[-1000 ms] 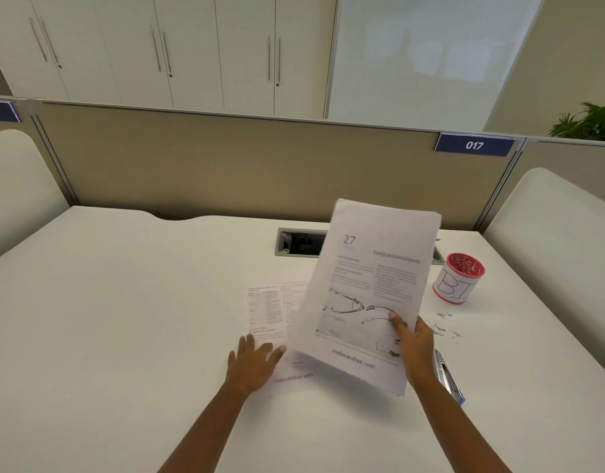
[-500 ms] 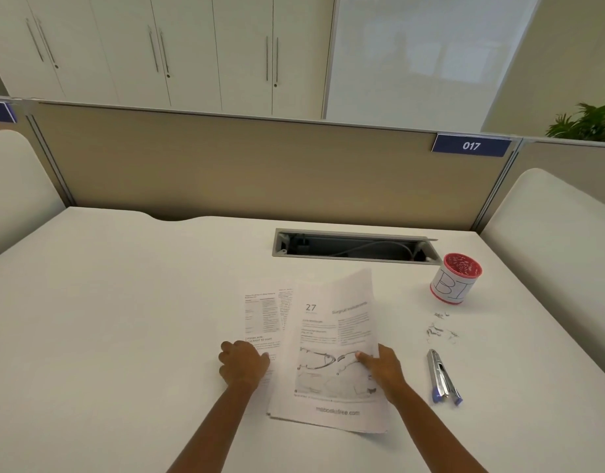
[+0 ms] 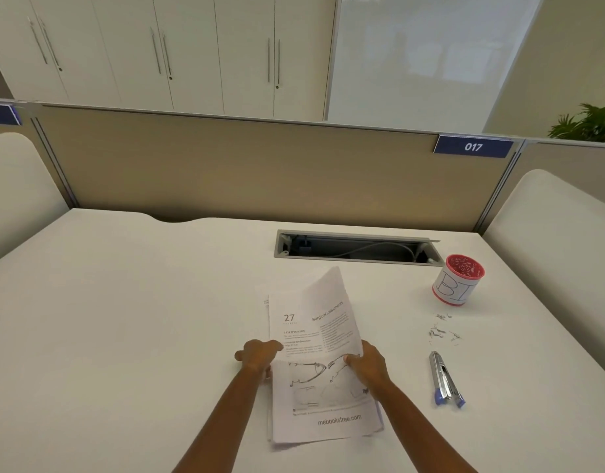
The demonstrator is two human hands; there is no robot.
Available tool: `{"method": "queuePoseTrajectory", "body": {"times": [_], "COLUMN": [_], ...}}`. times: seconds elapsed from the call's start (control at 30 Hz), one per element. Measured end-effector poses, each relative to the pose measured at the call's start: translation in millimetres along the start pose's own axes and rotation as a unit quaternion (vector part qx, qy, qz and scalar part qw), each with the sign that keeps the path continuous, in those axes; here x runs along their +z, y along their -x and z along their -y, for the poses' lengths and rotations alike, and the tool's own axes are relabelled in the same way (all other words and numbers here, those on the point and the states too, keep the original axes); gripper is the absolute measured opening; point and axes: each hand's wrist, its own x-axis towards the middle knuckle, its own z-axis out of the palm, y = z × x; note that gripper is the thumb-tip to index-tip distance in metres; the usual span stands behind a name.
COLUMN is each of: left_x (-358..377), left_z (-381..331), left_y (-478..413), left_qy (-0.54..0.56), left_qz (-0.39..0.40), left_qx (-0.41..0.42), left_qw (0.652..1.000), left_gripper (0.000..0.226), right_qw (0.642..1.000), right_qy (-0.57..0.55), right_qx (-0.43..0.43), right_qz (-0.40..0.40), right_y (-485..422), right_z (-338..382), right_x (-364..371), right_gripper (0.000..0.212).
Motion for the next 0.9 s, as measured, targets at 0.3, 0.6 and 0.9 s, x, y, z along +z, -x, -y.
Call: {"method": "queuePoseTrajectory", "body": {"times": [0.3,0.6,0.9], "left_x": [-14.5,-29.3,-50.8], "left_z": [4.6,-20.4,-12.6], "left_y": [-0.5,10.4,-5.2], "left_qy": [0.033,0.217,0.106], "left_qz": [0.067,0.121,0.207], "left_qx": [0.08,0.168,0.302], "left_qw": [0.994,0.954,0.924], "left_gripper": [0.011,0.036,0.061], "right_qw": [0.99,0.944,0.955], "right_qy": [-0.133,-0.253,-0.213], "right_qx": [-0.033,-0.213,-0.205], "right_qz": [0.045,-0.005,0.021], "right_y": [11.0,28.5,36.5], "right_z": [-13.1,35.8,52.0], "right_x": [-2.5,-25.0,-46.2], "right_gripper": [0.027,0.02,0.081]}}
